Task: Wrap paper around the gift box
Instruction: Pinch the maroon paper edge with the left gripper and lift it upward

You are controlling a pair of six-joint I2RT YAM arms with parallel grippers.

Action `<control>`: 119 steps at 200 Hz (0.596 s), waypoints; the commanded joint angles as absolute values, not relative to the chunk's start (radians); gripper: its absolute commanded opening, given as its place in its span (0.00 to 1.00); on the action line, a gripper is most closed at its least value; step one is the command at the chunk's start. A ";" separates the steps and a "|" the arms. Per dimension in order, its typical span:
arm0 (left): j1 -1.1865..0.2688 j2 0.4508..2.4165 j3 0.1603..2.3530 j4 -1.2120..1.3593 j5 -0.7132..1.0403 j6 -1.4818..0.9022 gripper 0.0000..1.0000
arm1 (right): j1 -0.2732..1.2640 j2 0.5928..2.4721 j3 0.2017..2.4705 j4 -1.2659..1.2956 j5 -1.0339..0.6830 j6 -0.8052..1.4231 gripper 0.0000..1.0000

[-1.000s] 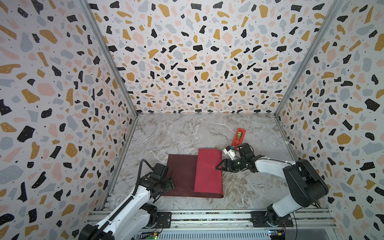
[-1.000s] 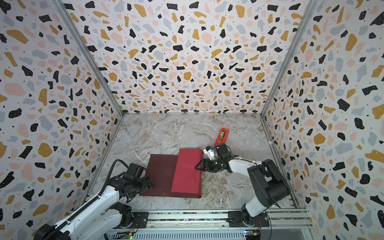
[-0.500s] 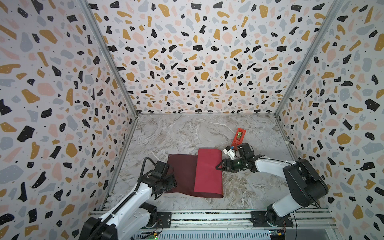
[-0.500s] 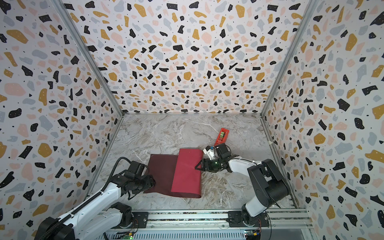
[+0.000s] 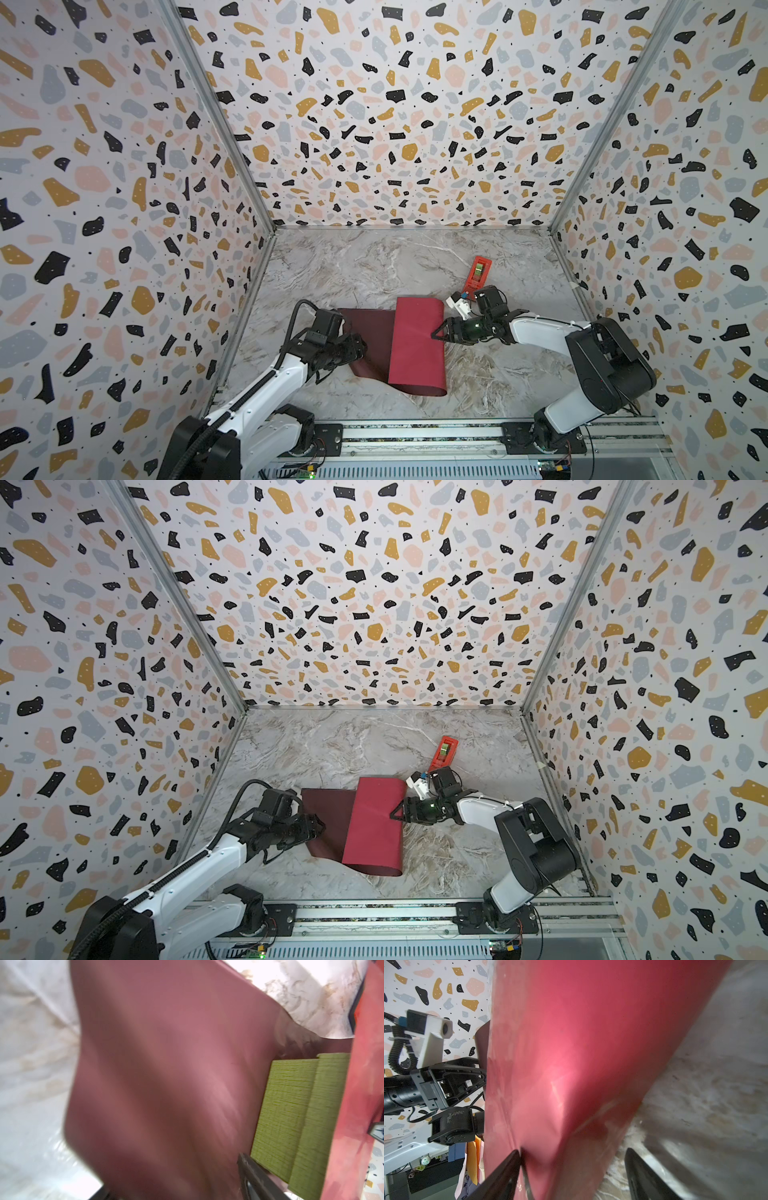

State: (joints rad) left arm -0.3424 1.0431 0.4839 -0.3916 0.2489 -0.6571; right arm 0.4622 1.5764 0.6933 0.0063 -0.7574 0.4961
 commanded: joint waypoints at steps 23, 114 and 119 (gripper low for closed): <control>-0.297 1.099 0.534 -0.366 0.299 -0.579 0.76 | 0.471 1.635 0.672 -0.112 -0.603 0.475 0.78; -0.196 1.217 0.613 -0.381 0.379 -0.471 0.82 | 0.472 1.641 0.675 -0.109 -0.603 0.476 0.77; -0.190 1.224 0.615 -0.380 0.382 -0.470 0.82 | 0.472 1.640 0.675 -0.109 -0.603 0.476 0.77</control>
